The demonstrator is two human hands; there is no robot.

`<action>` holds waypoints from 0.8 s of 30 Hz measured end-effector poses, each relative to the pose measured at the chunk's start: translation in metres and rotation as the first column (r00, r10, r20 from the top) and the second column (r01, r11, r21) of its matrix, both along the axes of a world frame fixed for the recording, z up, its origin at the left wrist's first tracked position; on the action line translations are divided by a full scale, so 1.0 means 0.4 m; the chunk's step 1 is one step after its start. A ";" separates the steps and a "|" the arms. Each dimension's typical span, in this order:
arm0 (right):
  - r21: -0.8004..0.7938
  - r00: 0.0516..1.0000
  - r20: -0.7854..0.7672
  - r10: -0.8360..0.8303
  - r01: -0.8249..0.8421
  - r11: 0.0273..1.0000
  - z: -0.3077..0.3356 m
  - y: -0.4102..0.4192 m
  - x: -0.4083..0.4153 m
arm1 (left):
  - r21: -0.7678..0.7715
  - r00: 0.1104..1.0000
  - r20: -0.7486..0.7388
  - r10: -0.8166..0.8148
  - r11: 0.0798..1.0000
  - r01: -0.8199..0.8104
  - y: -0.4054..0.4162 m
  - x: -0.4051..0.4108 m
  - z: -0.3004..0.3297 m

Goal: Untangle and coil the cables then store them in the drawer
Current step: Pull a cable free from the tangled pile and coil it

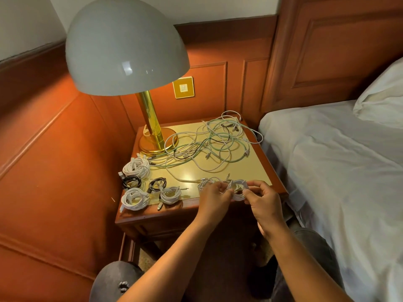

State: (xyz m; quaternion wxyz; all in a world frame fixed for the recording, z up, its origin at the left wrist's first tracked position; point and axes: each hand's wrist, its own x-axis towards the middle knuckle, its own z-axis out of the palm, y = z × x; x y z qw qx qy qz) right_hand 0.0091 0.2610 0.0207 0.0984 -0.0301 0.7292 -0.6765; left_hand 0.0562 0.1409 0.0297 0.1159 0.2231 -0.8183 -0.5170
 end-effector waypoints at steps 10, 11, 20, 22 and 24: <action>0.218 0.996 0.017 -0.087 0.081 0.973 -0.029 0.003 -0.203 | -0.188 0.991 0.121 -0.064 0.978 0.086 0.003 -0.250 -0.027; 0.240 0.996 0.019 -0.082 0.075 0.968 -0.040 0.002 -0.215 | -0.232 0.983 0.165 -0.083 0.965 0.121 -0.001 -0.273 -0.037; 0.492 0.998 -0.049 0.039 -0.010 0.871 -0.106 0.015 -0.250 | -0.566 0.877 0.452 -0.162 0.708 0.423 -0.020 -0.349 -0.104; 0.529 0.995 -0.069 0.070 -0.023 0.849 -0.115 0.014 -0.254 | -0.605 0.861 0.481 -0.164 0.649 0.462 -0.018 -0.354 -0.108; 0.564 0.992 -0.083 0.099 -0.036 0.825 -0.121 0.011 -0.256 | -0.621 0.854 0.495 -0.160 0.622 0.477 -0.017 -0.356 -0.111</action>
